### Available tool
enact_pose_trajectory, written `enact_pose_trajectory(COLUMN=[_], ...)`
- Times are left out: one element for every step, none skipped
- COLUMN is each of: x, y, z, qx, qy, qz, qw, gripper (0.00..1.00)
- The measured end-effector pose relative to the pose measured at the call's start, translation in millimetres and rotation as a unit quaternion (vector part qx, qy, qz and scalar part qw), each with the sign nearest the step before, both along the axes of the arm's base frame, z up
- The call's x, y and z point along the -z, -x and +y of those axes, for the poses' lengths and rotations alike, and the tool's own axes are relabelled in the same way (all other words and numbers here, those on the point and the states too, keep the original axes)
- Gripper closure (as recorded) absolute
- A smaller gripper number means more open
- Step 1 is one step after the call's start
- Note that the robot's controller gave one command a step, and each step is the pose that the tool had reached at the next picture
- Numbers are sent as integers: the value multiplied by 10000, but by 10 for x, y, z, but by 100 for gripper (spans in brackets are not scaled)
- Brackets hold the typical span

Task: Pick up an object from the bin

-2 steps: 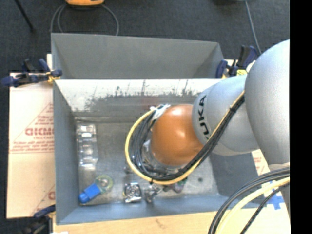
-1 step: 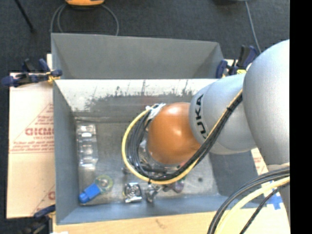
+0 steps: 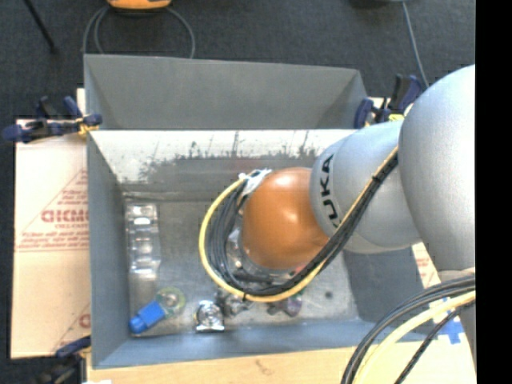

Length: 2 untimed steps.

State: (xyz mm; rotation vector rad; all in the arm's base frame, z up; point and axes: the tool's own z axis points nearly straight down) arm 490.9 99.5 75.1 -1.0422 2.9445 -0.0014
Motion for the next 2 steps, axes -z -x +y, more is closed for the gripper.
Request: enact_pose_trajectory(x=[15, 29], y=[10, -93], z=[2, 188], qx=[8, 2083], qy=[0, -5], qz=[18, 74], qw=[10000, 9780], gripper=[0, 0])
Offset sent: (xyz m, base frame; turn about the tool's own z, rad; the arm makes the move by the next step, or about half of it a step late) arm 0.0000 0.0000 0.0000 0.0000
